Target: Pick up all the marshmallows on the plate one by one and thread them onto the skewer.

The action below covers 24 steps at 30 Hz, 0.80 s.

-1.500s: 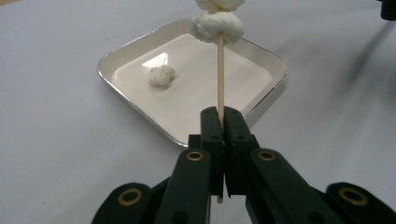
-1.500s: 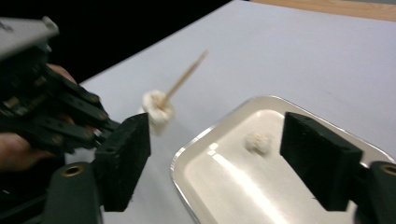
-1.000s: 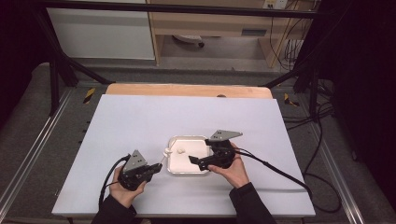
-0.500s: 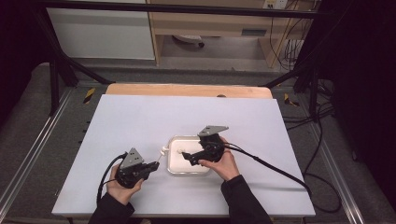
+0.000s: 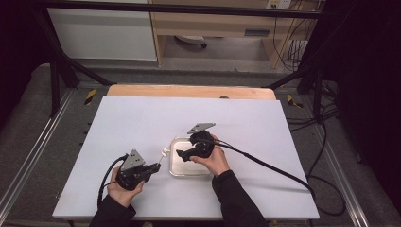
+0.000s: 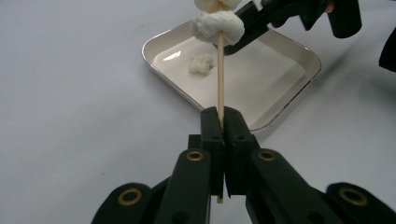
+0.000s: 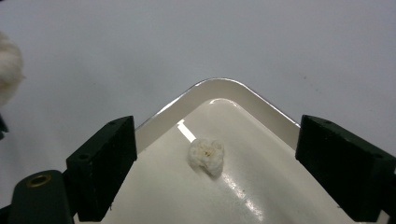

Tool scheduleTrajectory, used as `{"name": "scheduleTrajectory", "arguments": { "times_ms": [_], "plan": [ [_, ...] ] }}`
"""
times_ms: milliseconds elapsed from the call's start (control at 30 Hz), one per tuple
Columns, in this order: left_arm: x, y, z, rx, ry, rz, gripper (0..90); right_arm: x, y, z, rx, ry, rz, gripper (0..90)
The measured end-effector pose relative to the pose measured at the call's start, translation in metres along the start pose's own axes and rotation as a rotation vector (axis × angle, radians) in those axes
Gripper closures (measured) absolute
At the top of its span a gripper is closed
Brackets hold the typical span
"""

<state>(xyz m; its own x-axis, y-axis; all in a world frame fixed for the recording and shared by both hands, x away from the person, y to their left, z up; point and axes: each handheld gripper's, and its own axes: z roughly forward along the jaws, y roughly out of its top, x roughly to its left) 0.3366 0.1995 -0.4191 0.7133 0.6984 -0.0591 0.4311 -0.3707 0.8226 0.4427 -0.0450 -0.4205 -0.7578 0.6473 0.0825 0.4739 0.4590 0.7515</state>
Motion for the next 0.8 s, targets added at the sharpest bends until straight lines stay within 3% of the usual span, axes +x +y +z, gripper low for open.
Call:
{"name": "scheduleTrajectory", "arguments": {
  "times_ms": [267, 500, 800],
  "plan": [
    [-0.001, 0.0, 0.001, 0.005, -0.002, 0.004, 88.4, -0.002, -0.004, 0.015, 0.054, 0.017, -0.054, 34.1],
    [-0.001, 0.0, 0.002, 0.008, -0.004, 0.006, 88.4, -0.003, -0.007, 0.021, 0.058, 0.025, -0.062, 48.1],
    [-0.003, -0.001, 0.003, 0.01, -0.007, 0.011, 88.4, -0.003, -0.01, 0.025, 0.075, 0.036, -0.072, 58.9]
  ]
}}
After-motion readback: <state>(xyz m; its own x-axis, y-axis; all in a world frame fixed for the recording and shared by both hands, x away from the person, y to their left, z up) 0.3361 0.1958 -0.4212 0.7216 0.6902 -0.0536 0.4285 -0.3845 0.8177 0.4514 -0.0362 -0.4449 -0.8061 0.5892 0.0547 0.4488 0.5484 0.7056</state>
